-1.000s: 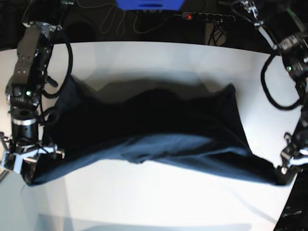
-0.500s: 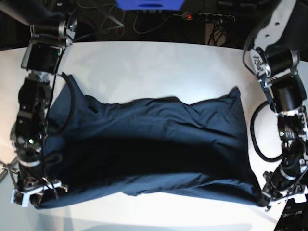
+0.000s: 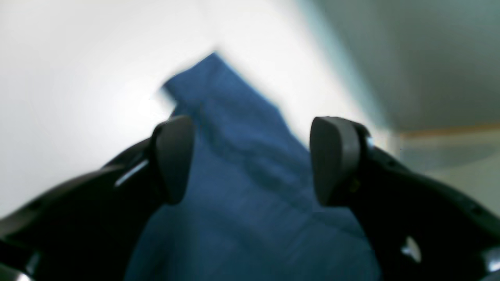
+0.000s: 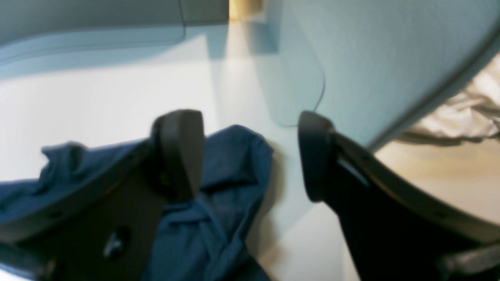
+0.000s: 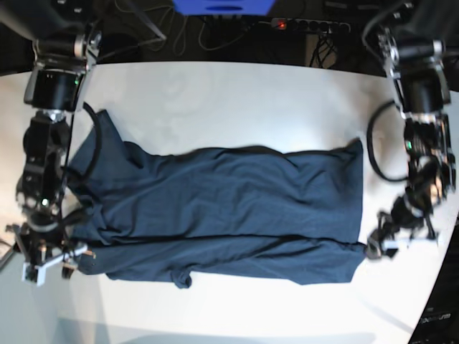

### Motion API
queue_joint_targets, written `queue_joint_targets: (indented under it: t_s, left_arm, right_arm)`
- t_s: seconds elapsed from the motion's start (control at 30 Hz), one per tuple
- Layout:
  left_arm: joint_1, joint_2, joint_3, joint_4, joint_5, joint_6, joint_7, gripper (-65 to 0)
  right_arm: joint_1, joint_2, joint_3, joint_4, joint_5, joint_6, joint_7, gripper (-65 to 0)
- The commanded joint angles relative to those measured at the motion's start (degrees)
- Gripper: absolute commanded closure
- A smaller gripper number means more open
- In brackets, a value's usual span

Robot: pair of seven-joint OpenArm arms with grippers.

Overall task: Layout the t-shirt on the table in an organized manner, then fold the t-shirt properly
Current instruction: 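Regrasp the shirt's edge with both grippers at its two corners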

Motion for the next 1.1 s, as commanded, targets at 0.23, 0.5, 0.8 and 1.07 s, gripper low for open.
queue_joint_targets:
  t_s: [0.23,0.5,0.8,1.07]
  left_arm:
    - [13.73,2.08,0.26,2.86,0.11,-0.73,-0.45,-45.3]
    - [14.43,7.44,0.17,2.25,11.36,-0.73,-0.45,-45.1]
    - [19.62,6.65,-0.01,7.96,7.14,-0.73,0.25,-45.0]
    - [20.58,5.59,-0.01,9.01,6.26,-0.38,0.17,-45.2]
  right_arm:
    - [-11.72,0.46,-0.01,9.48,0.03,-0.27,1.62,-40.1]
    - [-18.67,-0.68,0.25,11.23,0.03,-0.27,1.62,-40.2]
    - [-22.71,-0.68,0.17,11.23,0.03,-0.27,1.62,-42.5]
    - [-24.12,-1.12,-0.10,10.88,0.03,-0.27,1.62,-43.8]
